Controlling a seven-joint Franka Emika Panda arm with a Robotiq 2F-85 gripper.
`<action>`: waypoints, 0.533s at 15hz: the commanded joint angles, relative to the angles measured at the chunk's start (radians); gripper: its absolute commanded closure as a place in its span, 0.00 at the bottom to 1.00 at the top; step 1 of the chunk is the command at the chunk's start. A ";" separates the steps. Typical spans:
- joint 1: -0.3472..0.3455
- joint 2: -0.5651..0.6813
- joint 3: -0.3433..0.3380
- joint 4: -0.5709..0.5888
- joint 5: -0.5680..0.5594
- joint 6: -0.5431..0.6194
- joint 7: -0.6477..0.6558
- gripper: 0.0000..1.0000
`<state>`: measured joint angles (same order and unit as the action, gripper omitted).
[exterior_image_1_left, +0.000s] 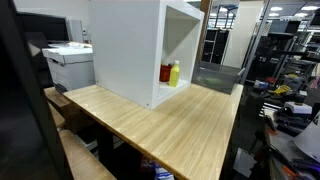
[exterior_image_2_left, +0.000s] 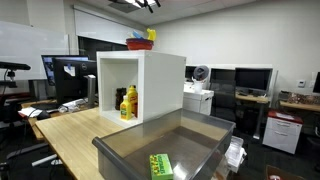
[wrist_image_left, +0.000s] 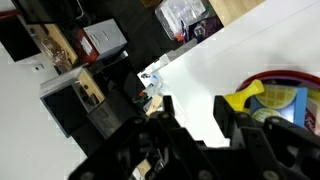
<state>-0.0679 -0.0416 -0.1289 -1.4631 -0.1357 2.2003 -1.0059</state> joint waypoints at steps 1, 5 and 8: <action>-0.037 0.044 -0.022 0.049 0.031 -0.028 0.026 0.44; -0.081 0.087 -0.055 0.067 0.042 -0.059 0.034 0.32; -0.107 0.111 -0.069 0.068 0.044 -0.088 0.043 0.32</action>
<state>-0.1473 0.0326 -0.1934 -1.4286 -0.1094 2.1561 -0.9867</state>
